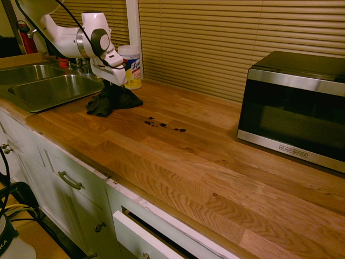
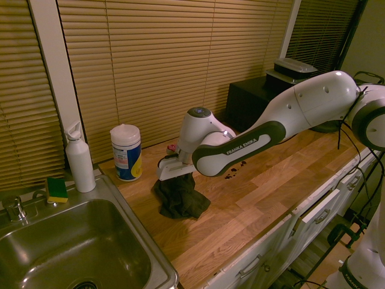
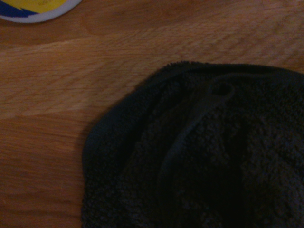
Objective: Clear the spill
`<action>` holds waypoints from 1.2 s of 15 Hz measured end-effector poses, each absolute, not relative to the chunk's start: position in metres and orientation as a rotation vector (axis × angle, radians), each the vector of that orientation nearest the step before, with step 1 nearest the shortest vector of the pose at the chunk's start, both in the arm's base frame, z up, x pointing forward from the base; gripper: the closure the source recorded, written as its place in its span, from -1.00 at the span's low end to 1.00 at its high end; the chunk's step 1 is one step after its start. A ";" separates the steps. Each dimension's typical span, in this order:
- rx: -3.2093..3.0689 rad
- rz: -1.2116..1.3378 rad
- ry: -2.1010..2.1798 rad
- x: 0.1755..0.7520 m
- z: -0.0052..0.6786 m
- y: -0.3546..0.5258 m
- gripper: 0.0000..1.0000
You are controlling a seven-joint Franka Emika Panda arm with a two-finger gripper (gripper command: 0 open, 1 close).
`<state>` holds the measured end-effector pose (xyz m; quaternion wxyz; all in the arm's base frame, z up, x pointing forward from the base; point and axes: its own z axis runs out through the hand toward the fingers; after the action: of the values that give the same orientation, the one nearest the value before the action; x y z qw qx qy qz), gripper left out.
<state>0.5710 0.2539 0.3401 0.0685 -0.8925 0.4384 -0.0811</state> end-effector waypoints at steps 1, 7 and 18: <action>-2.691 -0.237 1.317 0.572 0.340 0.251 1.00; -2.721 -0.224 1.376 0.587 0.342 0.191 1.00; -2.653 -0.170 1.496 0.605 0.343 0.044 1.00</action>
<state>0.6053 0.0443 0.3434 0.0454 -0.8688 0.4898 -0.0558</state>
